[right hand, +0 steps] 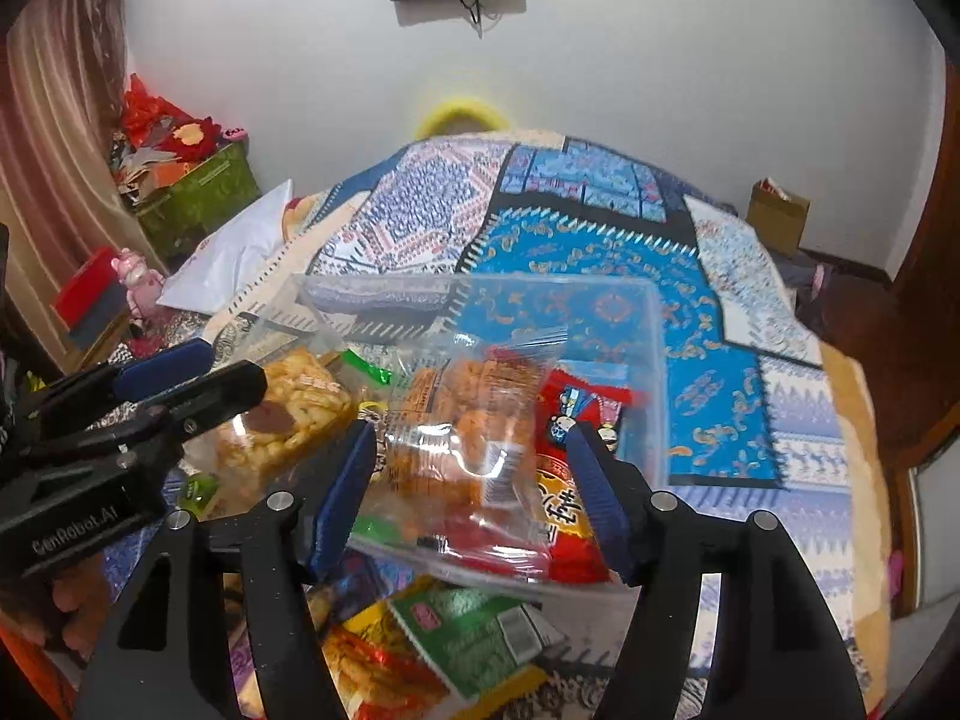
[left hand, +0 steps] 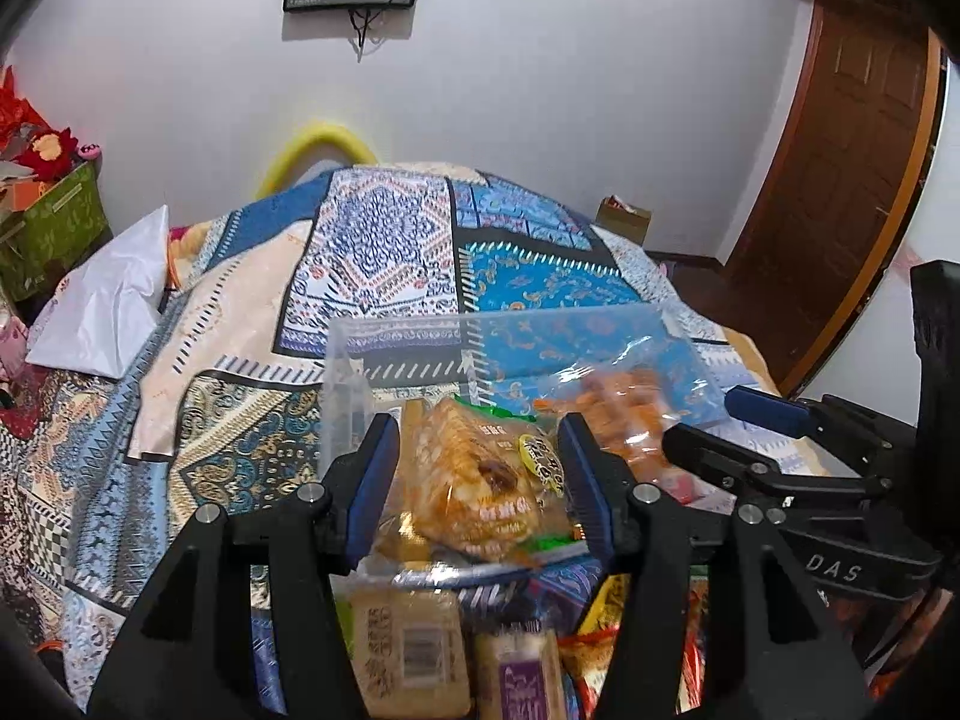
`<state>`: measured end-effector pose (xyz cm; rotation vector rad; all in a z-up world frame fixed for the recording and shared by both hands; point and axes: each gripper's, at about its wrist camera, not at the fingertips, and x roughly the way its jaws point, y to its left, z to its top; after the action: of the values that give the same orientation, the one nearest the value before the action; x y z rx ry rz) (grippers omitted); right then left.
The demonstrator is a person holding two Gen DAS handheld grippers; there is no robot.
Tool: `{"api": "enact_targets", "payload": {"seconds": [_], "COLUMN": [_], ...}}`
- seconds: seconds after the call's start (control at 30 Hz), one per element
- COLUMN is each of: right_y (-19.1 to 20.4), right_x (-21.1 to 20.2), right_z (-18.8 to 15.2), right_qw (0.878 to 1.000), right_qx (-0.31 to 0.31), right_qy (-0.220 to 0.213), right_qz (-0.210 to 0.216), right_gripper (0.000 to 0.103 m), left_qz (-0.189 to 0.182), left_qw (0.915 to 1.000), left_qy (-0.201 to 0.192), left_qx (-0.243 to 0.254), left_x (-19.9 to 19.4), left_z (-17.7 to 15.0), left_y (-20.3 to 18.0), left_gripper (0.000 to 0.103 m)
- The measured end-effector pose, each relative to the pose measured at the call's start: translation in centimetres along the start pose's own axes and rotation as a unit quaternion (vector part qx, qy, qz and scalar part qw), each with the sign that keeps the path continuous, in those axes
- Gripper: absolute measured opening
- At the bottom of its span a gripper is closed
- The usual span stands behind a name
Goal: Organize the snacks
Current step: 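Drop the puffed snack bag in the box with the left tool while the right drops the cookie pack, then grasp the cream wafer block with the left tool while the right tool grasps the red chip bag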
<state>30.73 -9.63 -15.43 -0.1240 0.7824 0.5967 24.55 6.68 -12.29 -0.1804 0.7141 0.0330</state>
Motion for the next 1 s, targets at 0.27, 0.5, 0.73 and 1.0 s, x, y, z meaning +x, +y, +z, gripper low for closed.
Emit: {"api": "enact_targets", "payload": {"seconds": [0.27, 0.5, 0.73, 1.0], "right_y": [1.0, 2.2, 3.2, 3.9], "right_x": [-3.6, -4.8, -3.6, -0.7], "right_z": [-1.1, -3.6, -6.9, -10.1], "right_qw": [1.000, 1.000, 1.000, 0.996], "right_qx": [-0.008, -0.012, 0.005, 0.024], "right_qy": [-0.025, -0.018, 0.021, 0.078], "right_qz": [0.006, 0.008, 0.019, 0.026], "right_gripper": [0.063, 0.063, 0.063, 0.063], "left_qz": [0.010, 0.018, 0.021, 0.007], "left_qw": [0.9998, 0.9998, 0.9989, 0.9965], "left_qy": [-0.012, 0.005, 0.039, 0.082], "left_qx": [0.010, 0.013, 0.011, -0.011], "left_x": [-4.3, -6.3, -6.5, -5.3], "left_z": [-1.2, -3.9, -7.7, -11.0], "left_y": [0.6, 1.7, 3.1, 4.5], "left_gripper": [0.058, 0.058, 0.058, 0.058]}}
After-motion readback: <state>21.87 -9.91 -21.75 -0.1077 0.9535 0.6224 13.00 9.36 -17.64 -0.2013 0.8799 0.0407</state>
